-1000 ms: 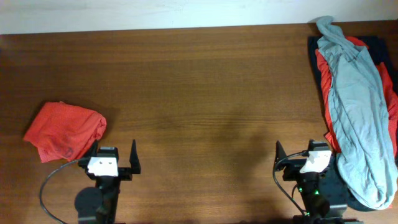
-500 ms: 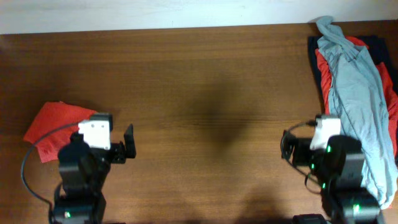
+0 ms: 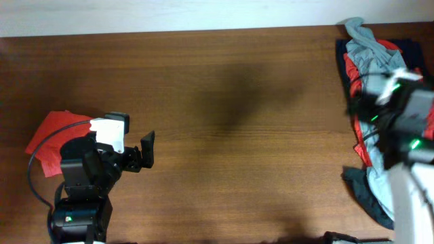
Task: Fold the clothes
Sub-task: 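Reach the right gripper to the light-blue shirt and pinch it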
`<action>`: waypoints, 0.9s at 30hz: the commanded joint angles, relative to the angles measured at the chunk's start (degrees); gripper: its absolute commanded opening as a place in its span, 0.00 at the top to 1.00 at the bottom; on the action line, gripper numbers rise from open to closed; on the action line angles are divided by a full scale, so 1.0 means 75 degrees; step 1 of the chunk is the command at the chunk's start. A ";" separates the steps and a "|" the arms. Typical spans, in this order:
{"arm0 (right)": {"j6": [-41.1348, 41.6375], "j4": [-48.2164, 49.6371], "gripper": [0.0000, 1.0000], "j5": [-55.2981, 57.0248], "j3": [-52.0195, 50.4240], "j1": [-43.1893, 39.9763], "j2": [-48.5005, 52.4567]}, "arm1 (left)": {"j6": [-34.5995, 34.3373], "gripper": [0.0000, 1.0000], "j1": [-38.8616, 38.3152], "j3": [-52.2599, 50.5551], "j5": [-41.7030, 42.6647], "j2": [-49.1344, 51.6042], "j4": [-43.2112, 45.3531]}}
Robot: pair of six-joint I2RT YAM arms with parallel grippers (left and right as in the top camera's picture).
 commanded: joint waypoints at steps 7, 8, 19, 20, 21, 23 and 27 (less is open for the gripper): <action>-0.0463 0.1775 0.09 -0.0851 0.1055 -0.2398 0.2728 | -0.0050 0.01 0.0038 0.0154 0.0166 -0.0006 0.0067; -0.0466 0.1941 0.11 -0.0868 0.1055 -0.2530 0.2981 | -0.0050 0.01 0.0038 0.0154 0.0166 -0.0006 0.0061; -0.0781 0.2343 0.18 -0.0863 0.1055 -0.3471 0.4911 | -0.0050 0.01 0.0038 0.0154 0.0166 -0.0003 0.0067; -0.0784 0.2378 0.19 -0.0863 0.1055 -0.3485 0.5024 | -0.0047 0.01 0.0038 0.0154 0.0166 -0.0003 0.0067; -0.0784 0.2425 0.19 -0.0866 0.1055 -0.3509 0.5126 | -0.0047 0.01 0.0038 0.0154 0.0166 -0.0006 0.0067; -0.0784 0.2524 0.20 -0.0866 0.1055 -0.3515 0.5292 | -0.0050 0.01 0.0038 0.0154 0.0166 -0.0003 0.0064; -0.0784 0.2634 0.22 -0.0863 0.1049 -0.3515 0.5528 | -0.0050 0.01 0.0038 0.0154 0.0166 -0.0006 0.0064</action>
